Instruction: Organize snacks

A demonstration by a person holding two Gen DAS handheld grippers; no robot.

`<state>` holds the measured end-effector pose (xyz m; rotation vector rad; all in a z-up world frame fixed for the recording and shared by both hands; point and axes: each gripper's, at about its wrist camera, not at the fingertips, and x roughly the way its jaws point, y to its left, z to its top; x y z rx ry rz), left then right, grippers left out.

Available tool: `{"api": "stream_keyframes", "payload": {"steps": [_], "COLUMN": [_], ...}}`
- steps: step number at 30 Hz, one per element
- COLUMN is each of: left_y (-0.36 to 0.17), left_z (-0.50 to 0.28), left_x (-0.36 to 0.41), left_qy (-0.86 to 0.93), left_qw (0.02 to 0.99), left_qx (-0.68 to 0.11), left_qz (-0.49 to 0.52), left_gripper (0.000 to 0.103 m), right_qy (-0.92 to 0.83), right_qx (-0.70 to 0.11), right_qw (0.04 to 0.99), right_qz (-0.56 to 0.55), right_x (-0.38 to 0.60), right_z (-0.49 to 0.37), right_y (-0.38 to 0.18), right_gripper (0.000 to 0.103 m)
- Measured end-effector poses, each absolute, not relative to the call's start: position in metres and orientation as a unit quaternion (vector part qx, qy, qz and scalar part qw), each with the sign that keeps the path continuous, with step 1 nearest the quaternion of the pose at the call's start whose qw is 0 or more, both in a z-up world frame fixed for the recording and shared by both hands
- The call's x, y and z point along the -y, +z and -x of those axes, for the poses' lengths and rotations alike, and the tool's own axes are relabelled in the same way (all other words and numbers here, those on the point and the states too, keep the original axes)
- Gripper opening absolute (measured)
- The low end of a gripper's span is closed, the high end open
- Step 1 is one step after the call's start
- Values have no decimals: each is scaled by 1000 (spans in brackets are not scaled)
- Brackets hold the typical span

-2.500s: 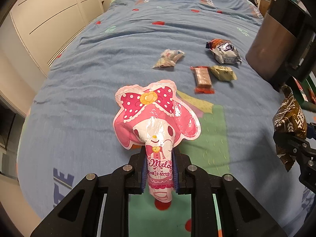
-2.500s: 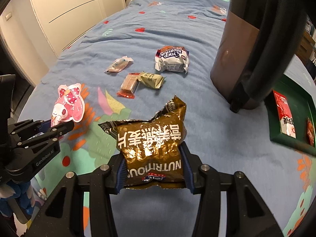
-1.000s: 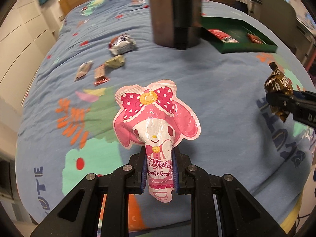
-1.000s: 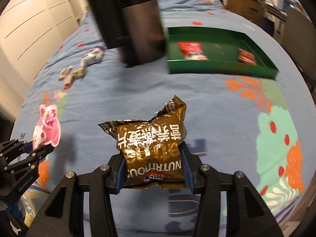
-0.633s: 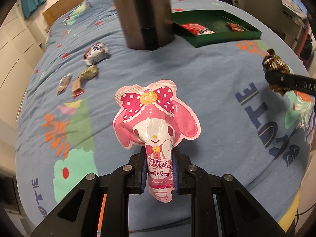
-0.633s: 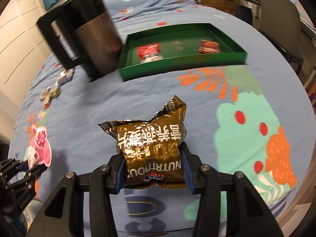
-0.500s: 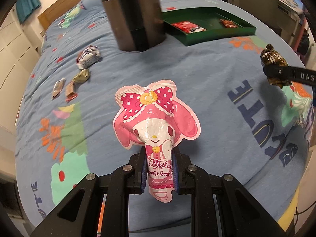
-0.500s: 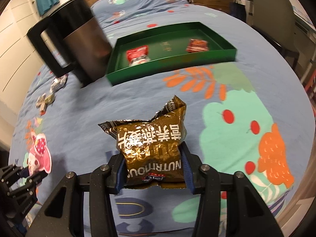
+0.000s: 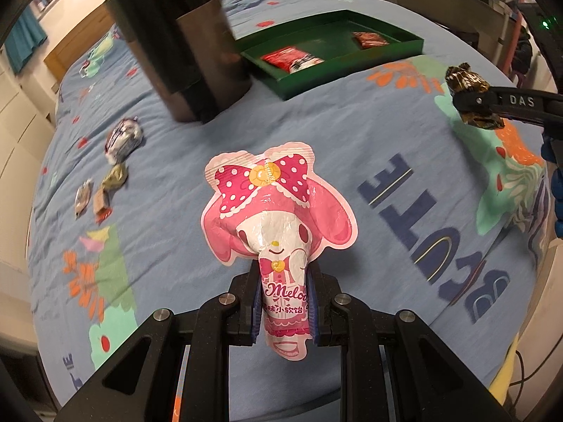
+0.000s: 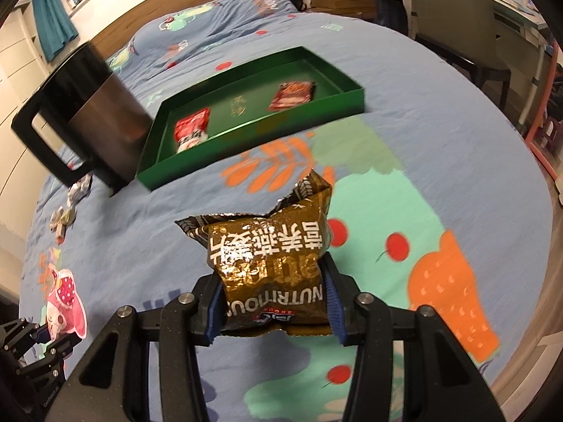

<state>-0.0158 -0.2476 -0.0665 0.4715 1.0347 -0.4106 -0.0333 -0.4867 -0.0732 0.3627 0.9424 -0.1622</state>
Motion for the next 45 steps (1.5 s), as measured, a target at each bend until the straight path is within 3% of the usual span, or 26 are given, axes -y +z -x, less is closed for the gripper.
{"api": "stream_keyframes", "payload": {"steps": [30, 45], "left_y": [-5, -22], "left_z": [-88, -157], "left_x": [350, 385], "left_qy": [-215, -189], "left_qw": [859, 863], "left_qx": [-425, -436], "left_qz": [-187, -170], "left_gripper": [18, 18], "right_qy": [-79, -68], "right_qx": [-416, -419], "right_qw": [899, 902], "right_qz": [-109, -79], "right_x": [535, 533], "right_z": [-66, -151], "right_y": [-17, -23], "right_gripper": [103, 103]}}
